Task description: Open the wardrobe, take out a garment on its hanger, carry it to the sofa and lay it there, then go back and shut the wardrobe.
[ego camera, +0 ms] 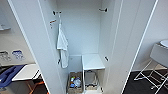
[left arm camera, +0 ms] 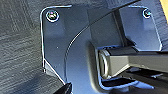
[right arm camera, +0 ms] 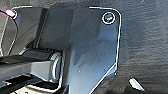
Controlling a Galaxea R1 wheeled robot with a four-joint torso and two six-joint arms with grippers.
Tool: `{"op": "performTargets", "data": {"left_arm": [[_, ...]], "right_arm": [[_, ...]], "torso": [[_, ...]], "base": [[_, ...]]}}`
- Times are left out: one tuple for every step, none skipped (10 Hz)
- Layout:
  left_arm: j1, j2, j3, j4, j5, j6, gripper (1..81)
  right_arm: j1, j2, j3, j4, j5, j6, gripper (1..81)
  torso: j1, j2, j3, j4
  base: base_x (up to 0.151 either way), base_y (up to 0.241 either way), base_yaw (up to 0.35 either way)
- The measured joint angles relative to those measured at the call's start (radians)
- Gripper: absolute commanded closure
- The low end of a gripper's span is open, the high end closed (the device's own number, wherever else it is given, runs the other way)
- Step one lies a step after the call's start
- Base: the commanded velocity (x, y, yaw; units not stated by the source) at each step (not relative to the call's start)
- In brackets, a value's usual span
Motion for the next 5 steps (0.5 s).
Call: {"op": "performTargets", "data": {"left_arm": [[0.0, 0.0, 0.0, 0.0, 0.0, 0.0, 1.0], [-0.002, 0.0, 0.0, 0.0, -0.003, 0.0, 1.0], [0.0, 0.0, 0.0, 0.0, 0.001, 0.0, 1.0], [0.0, 0.0, 0.0, 0.0, 0.001, 0.0, 1.0], [-0.002, 0.002, 0.0, 0.0, 0.002, 0.0, 1.0]], "right_arm": [[0.001, 0.0, 0.0, 0.0, 0.001, 0.0, 1.0], [-0.003, 0.0, 0.0, 0.0, -0.002, 0.0, 1.0], [-0.001, 0.0, 0.0, 0.0, 0.002, 0.0, 1.0], [-0.002, 0.001, 0.0, 0.0, 0.0, 0.0, 1.0], [-0.004, 0.0, 0.0, 0.0, -0.001, 0.0, 1.0]], "torso": [[0.0, 0.0, 0.0, 0.0], [0.0, 0.0, 0.0, 0.0], [0.0, 0.0, 0.0, 0.0], [0.0, 0.0, 0.0, 0.0], [0.0, 0.0, 0.0, 0.0]], "base": [[0.0, 0.0, 0.233], [0.0, 0.0, 0.208], [0.0, 0.0, 0.207], [0.0, 0.0, 0.21], [0.0, 0.0, 0.218]]}}
